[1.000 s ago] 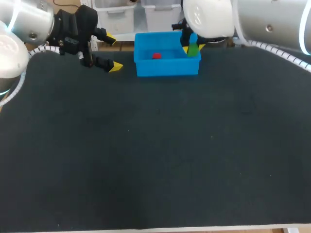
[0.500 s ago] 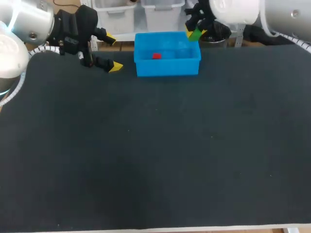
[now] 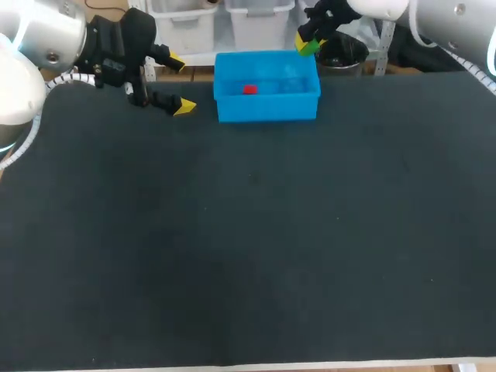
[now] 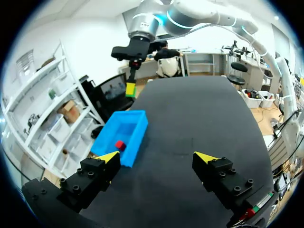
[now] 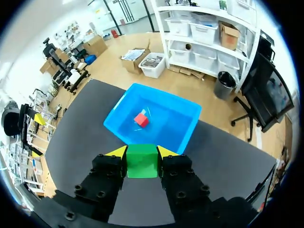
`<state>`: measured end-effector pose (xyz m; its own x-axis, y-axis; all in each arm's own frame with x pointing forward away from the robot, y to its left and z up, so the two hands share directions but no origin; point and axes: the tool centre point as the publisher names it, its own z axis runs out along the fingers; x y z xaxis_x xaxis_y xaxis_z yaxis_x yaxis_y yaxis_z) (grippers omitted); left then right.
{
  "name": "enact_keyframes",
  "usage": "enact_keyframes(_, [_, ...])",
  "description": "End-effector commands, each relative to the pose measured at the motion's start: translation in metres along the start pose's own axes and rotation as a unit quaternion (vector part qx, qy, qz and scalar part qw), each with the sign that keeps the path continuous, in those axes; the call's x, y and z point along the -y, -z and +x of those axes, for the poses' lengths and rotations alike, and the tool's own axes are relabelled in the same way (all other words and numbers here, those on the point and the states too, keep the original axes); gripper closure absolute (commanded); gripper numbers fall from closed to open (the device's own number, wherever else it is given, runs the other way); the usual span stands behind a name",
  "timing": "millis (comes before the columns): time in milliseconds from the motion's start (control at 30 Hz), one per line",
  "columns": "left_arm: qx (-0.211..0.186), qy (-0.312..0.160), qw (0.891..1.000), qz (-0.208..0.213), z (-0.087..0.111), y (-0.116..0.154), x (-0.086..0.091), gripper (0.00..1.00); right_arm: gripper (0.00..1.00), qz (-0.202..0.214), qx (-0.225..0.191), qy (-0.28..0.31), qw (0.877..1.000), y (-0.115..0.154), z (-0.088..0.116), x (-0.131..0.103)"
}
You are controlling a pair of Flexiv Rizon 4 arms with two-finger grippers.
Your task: Use the left arm to pick the red cube and place it into the blue plastic box first, then use the right arm to grasp the green cube and put it into the same blue plastic box after the first action is fully finished.
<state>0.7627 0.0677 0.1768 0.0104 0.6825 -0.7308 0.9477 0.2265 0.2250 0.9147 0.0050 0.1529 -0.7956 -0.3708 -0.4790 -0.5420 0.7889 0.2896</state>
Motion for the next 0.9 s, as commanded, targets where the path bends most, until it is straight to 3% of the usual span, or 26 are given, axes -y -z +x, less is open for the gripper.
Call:
enact_keyframes(33, [0.002,-0.002,1.0,0.001,0.001,0.0,-0.001,0.0,1.0,-0.059,-0.021,0.008,0.998,-0.017,-0.032,0.011])
enact_keyframes(667, [0.002,-0.002,1.0,0.001,0.001,0.0,-0.001,0.0,1.0,-0.083,-0.039,0.026,0.995,-0.071,-0.053,0.038])
enact_keyframes(900, [0.002,-0.002,1.0,0.001,0.001,0.0,-0.001,0.0,0.98,-0.079,-0.05,0.021,0.995,-0.078,-0.055,0.04])
